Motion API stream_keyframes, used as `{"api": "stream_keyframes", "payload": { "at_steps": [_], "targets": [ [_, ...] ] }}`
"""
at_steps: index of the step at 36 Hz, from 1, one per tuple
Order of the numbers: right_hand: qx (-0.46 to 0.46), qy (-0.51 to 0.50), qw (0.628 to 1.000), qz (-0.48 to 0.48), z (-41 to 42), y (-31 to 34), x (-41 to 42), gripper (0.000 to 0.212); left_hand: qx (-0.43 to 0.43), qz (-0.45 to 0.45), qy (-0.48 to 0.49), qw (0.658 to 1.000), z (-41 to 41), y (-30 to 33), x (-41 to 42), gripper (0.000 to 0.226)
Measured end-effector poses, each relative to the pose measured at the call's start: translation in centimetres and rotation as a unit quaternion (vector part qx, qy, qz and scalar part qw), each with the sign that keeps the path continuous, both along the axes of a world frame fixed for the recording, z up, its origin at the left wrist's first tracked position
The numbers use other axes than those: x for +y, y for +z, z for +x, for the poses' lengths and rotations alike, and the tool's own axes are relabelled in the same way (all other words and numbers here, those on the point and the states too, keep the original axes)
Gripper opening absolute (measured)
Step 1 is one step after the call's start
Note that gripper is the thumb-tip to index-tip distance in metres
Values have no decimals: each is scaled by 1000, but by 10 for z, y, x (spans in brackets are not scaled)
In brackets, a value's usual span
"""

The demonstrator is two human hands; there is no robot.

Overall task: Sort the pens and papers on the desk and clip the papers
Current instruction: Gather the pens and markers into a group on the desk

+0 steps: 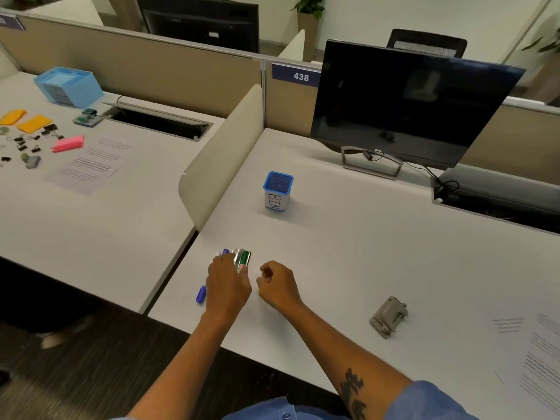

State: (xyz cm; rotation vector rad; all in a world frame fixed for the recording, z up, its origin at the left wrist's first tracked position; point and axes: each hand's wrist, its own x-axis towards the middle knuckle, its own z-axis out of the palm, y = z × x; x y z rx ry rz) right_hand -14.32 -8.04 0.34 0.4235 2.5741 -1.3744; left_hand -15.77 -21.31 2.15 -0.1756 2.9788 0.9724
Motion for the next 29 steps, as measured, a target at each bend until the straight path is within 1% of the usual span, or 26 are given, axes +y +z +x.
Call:
{"api": "stream_keyframes", "payload": {
  "at_steps": [2,5,7,10,12,15,21,26,29],
  "targets": [
    [20,28,998,49,3,2,10,33,8,3,-20,1000,2,-1,11,51],
    [44,65,986,149,7,5,30,44,6,7,-62,998,5,-4,28,70],
    [50,78,976,198,10,5,45,53,-4,-15,-86,996,5,-7,40,78],
    [47,73,966,243,15,4,72,65,-17,-59,-104,993,6,-10,61,88],
    [48,61,963,259,20,4,92,71,-17,-74,-122,990,7,-11,77,90],
    [52,40,962,264,31,7,127,75,-18,-71,-145,987,12,-9,105,89],
    [77,-4,962,263,61,17,212,71,-13,-59,-196,979,32,4,179,90],
    [60,-41,959,273,92,24,290,71,-17,-55,-233,971,55,10,249,86],
    [52,-57,956,284,112,25,337,70,-11,-45,-261,964,71,13,289,88]
  ]
}}
